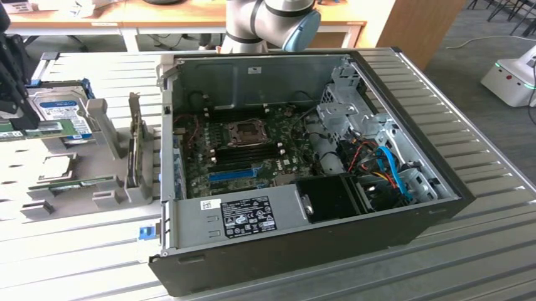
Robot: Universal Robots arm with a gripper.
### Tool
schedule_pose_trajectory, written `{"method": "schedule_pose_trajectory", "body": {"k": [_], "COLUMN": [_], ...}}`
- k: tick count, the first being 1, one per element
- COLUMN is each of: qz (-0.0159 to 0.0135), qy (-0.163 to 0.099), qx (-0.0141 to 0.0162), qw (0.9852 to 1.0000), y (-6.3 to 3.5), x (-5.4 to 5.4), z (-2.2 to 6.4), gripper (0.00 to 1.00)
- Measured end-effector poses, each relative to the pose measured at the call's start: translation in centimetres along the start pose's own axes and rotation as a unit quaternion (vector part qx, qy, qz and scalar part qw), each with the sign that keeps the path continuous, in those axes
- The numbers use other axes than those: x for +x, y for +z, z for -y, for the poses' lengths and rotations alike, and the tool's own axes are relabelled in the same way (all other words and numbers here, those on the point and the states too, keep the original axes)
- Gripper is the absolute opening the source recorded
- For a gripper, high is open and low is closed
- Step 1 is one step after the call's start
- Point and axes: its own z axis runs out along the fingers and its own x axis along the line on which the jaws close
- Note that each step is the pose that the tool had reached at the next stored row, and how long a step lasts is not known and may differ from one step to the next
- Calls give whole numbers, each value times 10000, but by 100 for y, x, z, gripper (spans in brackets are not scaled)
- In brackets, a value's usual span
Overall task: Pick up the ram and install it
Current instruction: 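Pick up the ram and move it above insertion slot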
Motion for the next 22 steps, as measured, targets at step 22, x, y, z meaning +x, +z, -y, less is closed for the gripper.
{"method": "schedule_pose_trajectory", "body": {"k": [22], "qz": [0], "qy": [0], "qx": [-2], "qw": [10000], "y": [-35], "x": [2], "z": [244], "gripper": [12]}}
